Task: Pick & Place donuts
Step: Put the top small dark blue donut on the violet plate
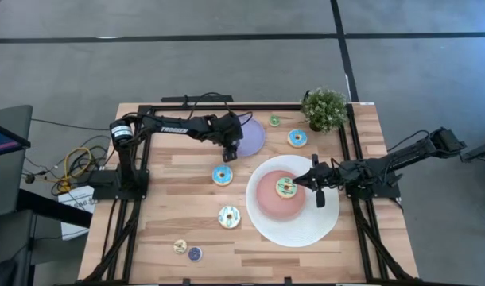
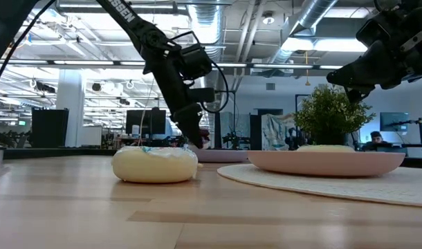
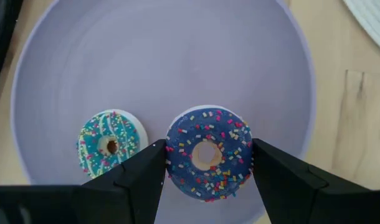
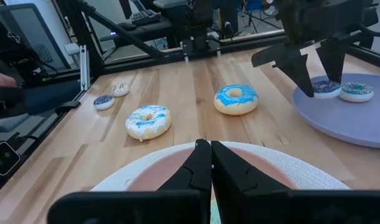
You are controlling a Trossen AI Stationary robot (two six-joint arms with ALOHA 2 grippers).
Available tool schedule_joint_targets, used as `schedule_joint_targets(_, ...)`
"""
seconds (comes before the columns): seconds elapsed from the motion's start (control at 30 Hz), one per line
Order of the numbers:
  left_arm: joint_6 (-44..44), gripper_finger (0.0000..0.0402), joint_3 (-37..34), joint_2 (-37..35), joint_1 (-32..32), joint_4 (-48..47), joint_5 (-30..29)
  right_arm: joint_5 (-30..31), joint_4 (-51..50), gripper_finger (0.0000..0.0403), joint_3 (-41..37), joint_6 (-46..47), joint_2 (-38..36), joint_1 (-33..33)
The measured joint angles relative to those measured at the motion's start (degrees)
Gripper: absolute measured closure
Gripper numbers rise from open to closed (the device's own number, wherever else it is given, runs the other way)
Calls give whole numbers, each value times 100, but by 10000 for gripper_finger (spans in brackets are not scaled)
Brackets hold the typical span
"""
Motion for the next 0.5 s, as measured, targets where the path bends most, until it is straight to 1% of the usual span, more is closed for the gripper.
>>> schedule_joint_targets(0.5,-147,182,-26,0,51,-122,-47,-1,30,403,0,0,0,0)
